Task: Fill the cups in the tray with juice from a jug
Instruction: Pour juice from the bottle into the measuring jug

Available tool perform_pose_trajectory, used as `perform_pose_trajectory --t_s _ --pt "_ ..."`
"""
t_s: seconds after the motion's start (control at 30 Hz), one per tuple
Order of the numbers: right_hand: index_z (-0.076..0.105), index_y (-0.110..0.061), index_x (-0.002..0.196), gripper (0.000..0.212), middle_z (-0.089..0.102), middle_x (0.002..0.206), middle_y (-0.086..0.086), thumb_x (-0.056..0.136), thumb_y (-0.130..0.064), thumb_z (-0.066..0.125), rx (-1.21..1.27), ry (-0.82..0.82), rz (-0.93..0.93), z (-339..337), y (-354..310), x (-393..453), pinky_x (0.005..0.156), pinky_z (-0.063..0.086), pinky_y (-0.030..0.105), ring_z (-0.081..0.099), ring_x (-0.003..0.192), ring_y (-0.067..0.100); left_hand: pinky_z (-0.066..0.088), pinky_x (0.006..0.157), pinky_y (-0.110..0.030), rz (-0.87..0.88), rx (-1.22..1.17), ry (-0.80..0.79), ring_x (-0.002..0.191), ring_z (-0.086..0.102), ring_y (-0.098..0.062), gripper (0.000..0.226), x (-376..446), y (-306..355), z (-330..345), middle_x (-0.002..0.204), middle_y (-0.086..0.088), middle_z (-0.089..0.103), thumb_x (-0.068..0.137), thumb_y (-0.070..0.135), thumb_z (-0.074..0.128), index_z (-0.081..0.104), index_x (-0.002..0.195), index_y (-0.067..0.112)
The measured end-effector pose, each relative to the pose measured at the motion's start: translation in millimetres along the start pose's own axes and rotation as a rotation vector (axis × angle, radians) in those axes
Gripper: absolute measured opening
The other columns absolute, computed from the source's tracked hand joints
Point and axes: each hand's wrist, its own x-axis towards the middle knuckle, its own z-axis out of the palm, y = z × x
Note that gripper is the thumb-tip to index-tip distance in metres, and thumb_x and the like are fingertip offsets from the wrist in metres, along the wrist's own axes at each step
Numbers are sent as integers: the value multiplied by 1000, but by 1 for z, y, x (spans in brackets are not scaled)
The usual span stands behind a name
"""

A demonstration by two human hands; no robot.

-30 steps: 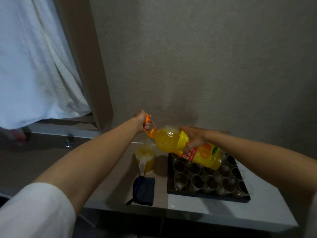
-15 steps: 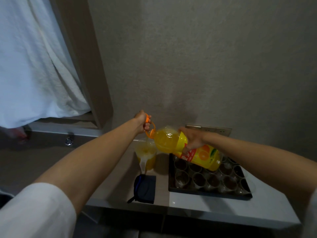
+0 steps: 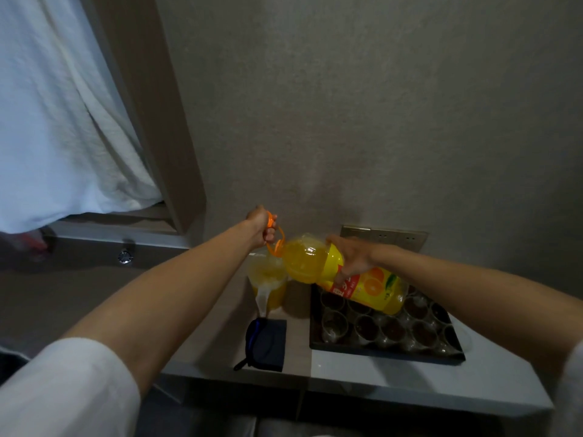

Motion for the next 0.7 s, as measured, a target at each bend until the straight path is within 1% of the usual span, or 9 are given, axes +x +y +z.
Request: perform_pose_trajectory --t_s 0.17,0.3,0.37,0.47,0.6,0.7 --pt "22 -28 157 109 48 149 7 72 -45 89 10 -9 -1 2 1 1 95 49 38 52 130 31 18 35 -11 -12 -5 1 28 24 -8 44 3 -2 0 62 -5 36 109 28 15 44 79 13" --pt "25 -25 155 106 50 148 7 73 -41 90 18 -5 -7 3 2 4 90 46 32 54 129 30 17 35 -11 -16 -6 -1 28 25 -9 46 6 -3 1 61 -4 36 109 29 15 45 79 12" --pt "25 -24 157 107 48 151 7 73 -40 90 20 -2 -9 3 3 4 93 44 31 51 133 30 18 35 -12 -20 -8 0 28 25 -9 47 7 -4 1 60 -4 37 110 31 15 45 79 12" --pt "25 -25 157 108 48 152 7 72 -41 91 10 2 -15 2 3 5 98 45 33 50 134 30 18 36 -12 -29 -15 0 29 26 -9 49 9 -5 1 62 -4 38 111 36 15 45 80 12" --pt "23 -26 159 111 47 153 7 72 -42 90 1 -3 -19 1 2 5 101 46 36 50 135 30 19 35 -12 -33 -22 0 28 25 -9 48 12 -7 0 52 -3 38 111 34 16 45 79 12" --pt "24 -25 158 108 47 152 7 74 -40 90 2 -8 -18 -1 3 5 99 45 34 50 135 30 19 36 -12 -35 -17 2 29 25 -9 48 12 -7 2 58 -4 37 111 33 15 44 79 12"
